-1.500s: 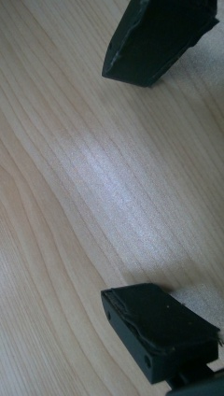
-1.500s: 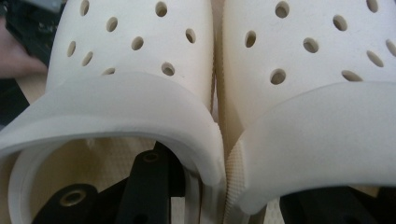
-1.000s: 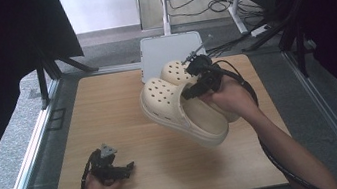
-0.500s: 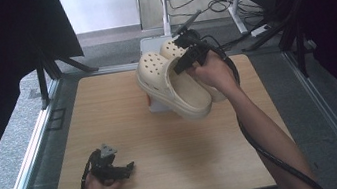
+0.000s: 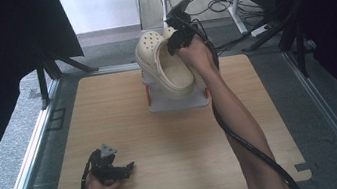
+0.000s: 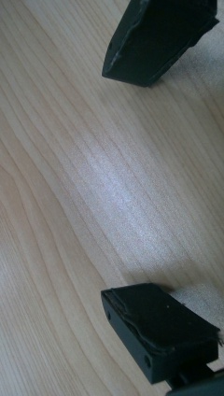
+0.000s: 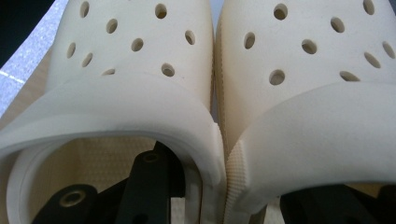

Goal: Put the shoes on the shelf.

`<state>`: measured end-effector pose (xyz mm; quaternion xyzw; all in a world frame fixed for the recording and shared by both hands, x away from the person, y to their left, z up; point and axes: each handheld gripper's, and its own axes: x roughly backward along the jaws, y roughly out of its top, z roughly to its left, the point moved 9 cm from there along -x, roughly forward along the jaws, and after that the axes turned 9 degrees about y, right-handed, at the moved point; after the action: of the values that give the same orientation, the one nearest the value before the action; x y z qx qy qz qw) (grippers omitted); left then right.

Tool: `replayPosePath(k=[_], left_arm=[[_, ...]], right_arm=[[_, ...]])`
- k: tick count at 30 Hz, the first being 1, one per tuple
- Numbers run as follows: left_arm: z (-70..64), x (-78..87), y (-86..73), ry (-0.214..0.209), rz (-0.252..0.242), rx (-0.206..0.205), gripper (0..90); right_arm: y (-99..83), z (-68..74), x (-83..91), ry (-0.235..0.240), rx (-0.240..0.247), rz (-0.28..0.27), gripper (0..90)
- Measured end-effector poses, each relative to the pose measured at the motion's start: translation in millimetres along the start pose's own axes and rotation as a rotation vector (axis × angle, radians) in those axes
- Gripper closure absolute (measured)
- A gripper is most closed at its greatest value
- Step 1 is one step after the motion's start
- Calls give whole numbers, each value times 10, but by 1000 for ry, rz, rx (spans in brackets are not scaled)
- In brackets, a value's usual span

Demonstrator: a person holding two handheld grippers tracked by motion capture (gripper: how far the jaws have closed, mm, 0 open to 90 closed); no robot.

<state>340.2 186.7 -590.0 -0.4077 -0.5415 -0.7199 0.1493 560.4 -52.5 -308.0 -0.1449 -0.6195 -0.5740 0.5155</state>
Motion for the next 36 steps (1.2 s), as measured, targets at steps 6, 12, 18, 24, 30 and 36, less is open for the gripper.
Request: replayPosePath(k=[6,12,18,24,30,36], left_arm=[[0,0,0,0,0,0,0],[0,0,0,0,0,0,0],[-1,3,-2,-4,3,-1,0],[1,-6,7,0,-1,-1,0],[1,-6,6,-1,-1,-1,0],[1,-6,6,-1,-1,-1,0]], right_arm=[[215,-43,-110,-40,-61,-19,643],[382,-150,-232,-80,-128,-34,643],[505,-274,-367,-97,-163,-43,641],[583,-378,-558,-100,-178,-42,639],[565,-466,-801,-93,-196,-40,634],[530,-486,-911,-90,-168,-20,584]])
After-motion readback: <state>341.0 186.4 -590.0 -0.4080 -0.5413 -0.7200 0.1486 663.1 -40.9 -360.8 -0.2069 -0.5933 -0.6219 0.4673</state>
